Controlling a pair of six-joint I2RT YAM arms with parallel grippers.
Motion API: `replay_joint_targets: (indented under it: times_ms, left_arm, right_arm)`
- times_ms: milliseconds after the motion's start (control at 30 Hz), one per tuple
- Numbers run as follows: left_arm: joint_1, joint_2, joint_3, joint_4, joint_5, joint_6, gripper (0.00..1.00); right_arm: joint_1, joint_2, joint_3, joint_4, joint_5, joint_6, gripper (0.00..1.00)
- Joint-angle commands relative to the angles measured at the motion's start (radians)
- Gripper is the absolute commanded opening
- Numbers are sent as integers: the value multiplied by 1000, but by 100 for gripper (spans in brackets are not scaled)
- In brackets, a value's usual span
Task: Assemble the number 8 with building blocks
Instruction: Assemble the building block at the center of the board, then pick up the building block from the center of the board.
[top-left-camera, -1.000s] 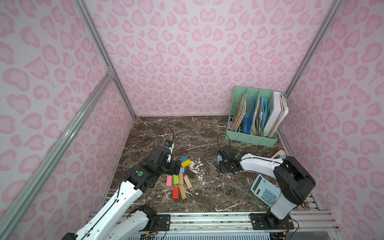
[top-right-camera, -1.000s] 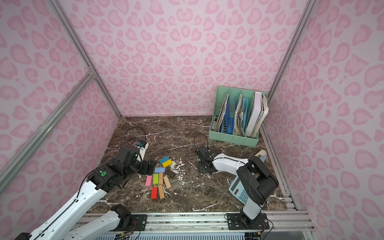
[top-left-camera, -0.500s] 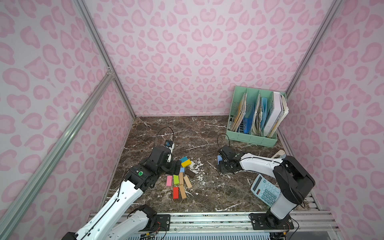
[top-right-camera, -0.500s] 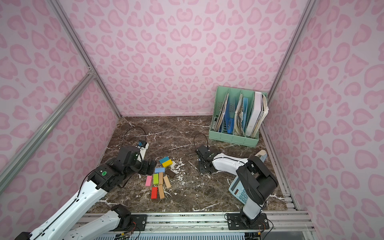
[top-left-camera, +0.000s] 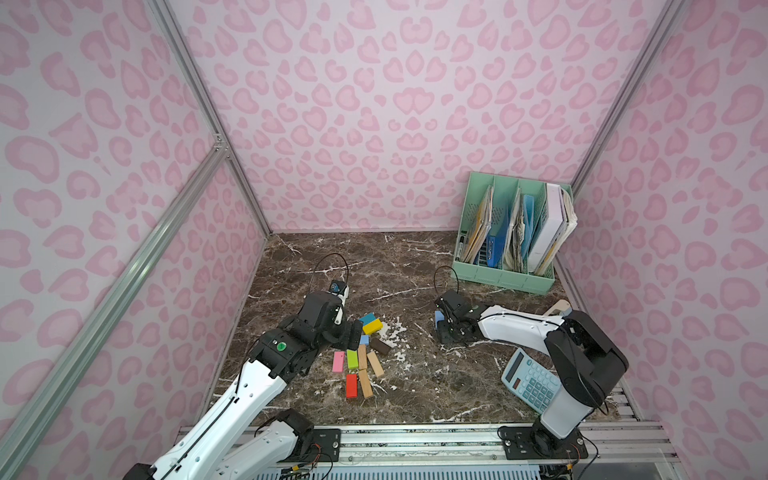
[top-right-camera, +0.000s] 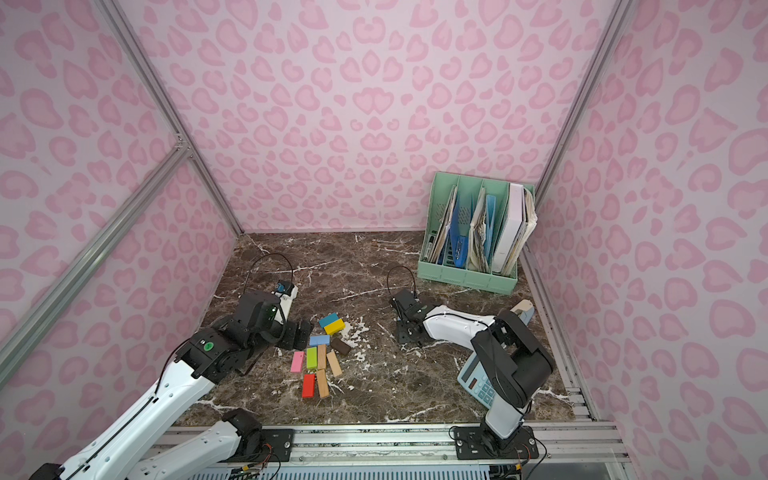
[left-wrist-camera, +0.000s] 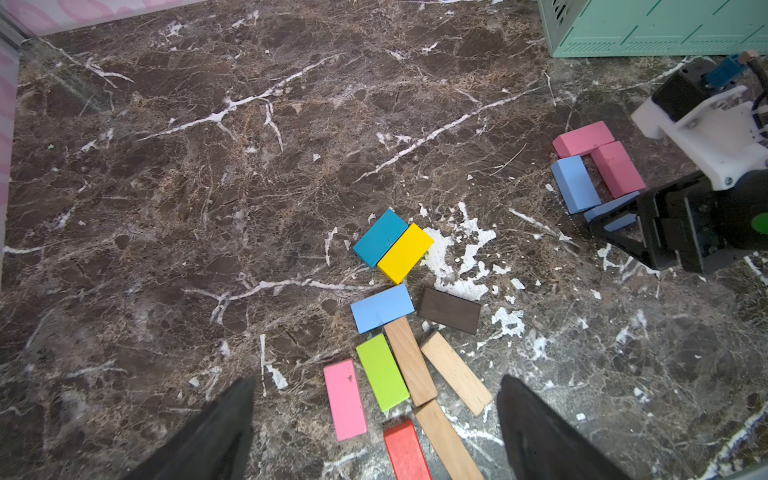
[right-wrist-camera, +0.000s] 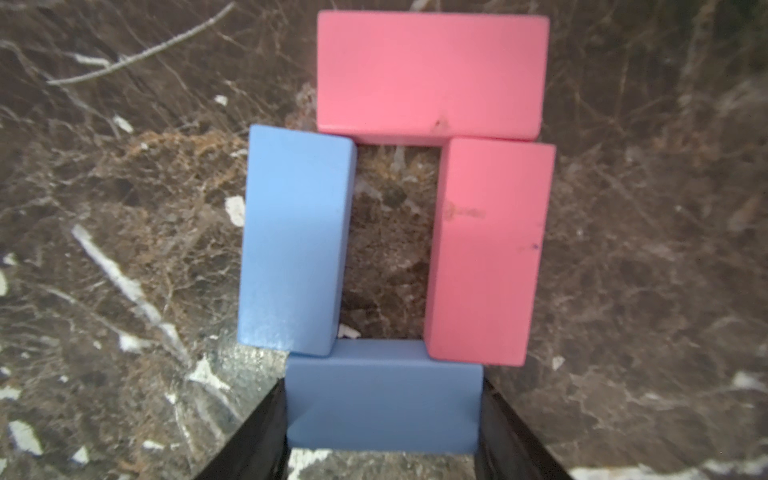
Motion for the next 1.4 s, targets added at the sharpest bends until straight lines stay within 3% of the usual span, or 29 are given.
replay_joint_targets:
  times_ms: [0, 367, 633, 900, 1367]
  left_arm:
    - [1, 1, 9, -2, 5, -10, 95]
    - [1, 2, 9, -2, 0, -13, 96]
    - [1, 33, 9, 7, -26, -53, 98]
    - [2, 231, 72, -39, -28, -295, 98]
    - [15, 609, 163, 39, -31, -652, 98]
  right_arm:
    - [-2, 7, 0, -28, -41, 18, 67]
    - [-3, -35, -9, -35, -55, 37, 79]
    - [-15, -167, 23, -78, -30, 19, 85]
    - [-19, -323, -10, -19, -25, -60, 87]
    - [-20, -502, -156, 63, -6, -111, 88]
